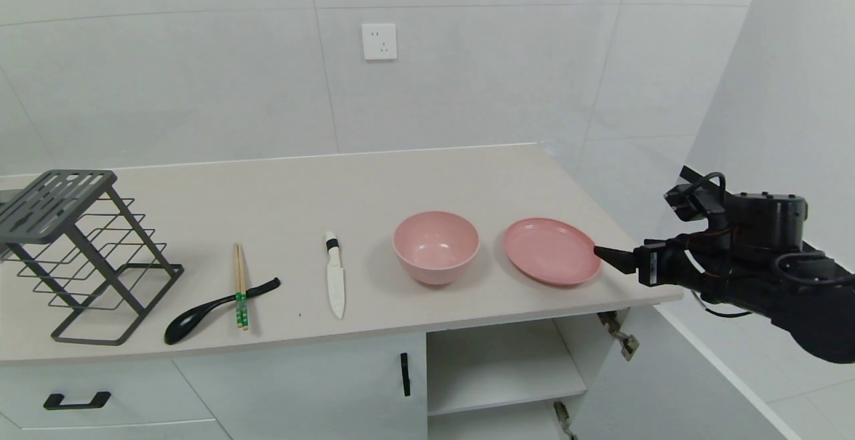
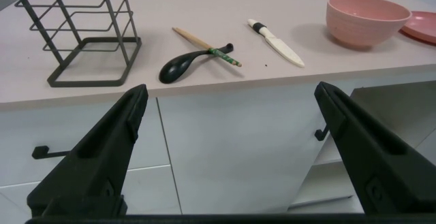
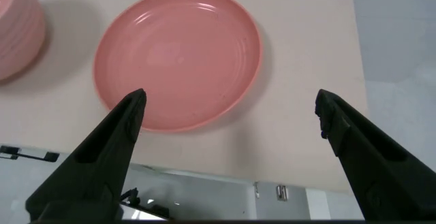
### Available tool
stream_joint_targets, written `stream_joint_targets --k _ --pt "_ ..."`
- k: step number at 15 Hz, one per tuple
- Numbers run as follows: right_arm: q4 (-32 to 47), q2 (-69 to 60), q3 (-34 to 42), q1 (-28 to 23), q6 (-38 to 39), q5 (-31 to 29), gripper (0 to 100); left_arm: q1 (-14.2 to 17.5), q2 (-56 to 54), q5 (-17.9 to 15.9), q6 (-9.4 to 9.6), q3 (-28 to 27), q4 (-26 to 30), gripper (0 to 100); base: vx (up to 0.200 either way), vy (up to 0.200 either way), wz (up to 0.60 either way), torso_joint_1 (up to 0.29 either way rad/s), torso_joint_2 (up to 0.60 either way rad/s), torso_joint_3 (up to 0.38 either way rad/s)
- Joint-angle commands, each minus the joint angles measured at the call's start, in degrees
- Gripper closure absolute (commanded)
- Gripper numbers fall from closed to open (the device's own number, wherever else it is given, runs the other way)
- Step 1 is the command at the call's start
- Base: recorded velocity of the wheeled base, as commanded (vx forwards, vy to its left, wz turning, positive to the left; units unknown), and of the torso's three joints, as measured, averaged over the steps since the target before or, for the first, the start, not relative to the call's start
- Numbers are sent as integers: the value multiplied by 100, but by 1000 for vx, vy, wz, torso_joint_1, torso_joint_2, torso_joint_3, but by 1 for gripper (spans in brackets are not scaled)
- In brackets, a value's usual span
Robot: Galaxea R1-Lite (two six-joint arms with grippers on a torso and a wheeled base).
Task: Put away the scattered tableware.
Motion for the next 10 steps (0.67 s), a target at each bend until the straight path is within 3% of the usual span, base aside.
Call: stream_joint_targets --k 1,10 --pt "-5 460 -218 18 -4 -16 0 1 9 -2 -2 0 -1 0 0 0 0 0 0 0" --pt "-198 1365 -921 141 58 -200 0 1 9 -2 -10 0 -1 0 0 0 0 0 0 0"
